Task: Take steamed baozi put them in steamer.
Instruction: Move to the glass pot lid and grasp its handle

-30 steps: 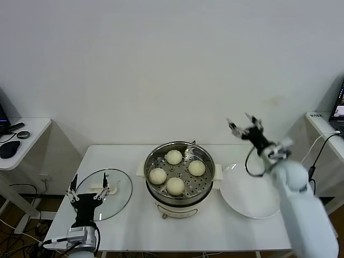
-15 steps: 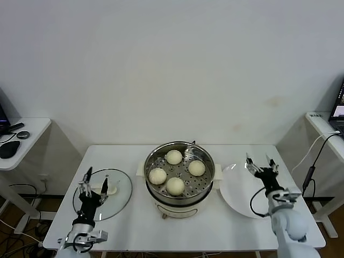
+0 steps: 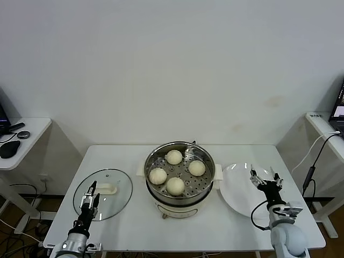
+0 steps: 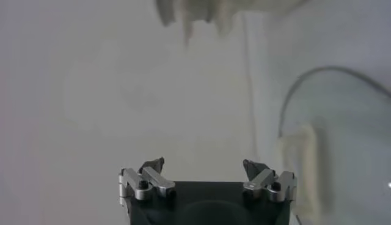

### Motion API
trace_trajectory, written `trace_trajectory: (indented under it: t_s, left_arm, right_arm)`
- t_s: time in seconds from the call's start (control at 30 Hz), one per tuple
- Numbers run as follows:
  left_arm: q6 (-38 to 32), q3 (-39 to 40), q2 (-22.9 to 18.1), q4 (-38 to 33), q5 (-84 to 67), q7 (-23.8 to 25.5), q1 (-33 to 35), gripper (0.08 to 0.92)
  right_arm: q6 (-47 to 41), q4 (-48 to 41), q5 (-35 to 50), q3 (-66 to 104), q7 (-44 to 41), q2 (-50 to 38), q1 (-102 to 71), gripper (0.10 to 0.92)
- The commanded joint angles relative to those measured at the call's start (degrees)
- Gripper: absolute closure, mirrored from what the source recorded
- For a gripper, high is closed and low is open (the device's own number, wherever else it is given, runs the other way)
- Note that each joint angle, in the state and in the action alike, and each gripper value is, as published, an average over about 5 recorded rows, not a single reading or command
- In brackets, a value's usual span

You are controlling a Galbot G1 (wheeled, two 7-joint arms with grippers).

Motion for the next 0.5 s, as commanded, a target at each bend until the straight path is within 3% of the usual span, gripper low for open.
trace_trajectory:
  t_s: [0.03,0.5]
  left_arm:
    - [4.8,2.2,-0.7,6.4,0.5,0.9,-3.8,0.177]
    - [3.8,2.2,-1.1,13.4,-2.7,-1.2,-10.0,0.177]
  right_arm:
    - [0.7,0.3,-0.5,1.0,0.7,0.7,-1.9,0.203]
    - [1.4,-1.1,-1.2,1.3,0.9,0.9,-2.0,0.203]
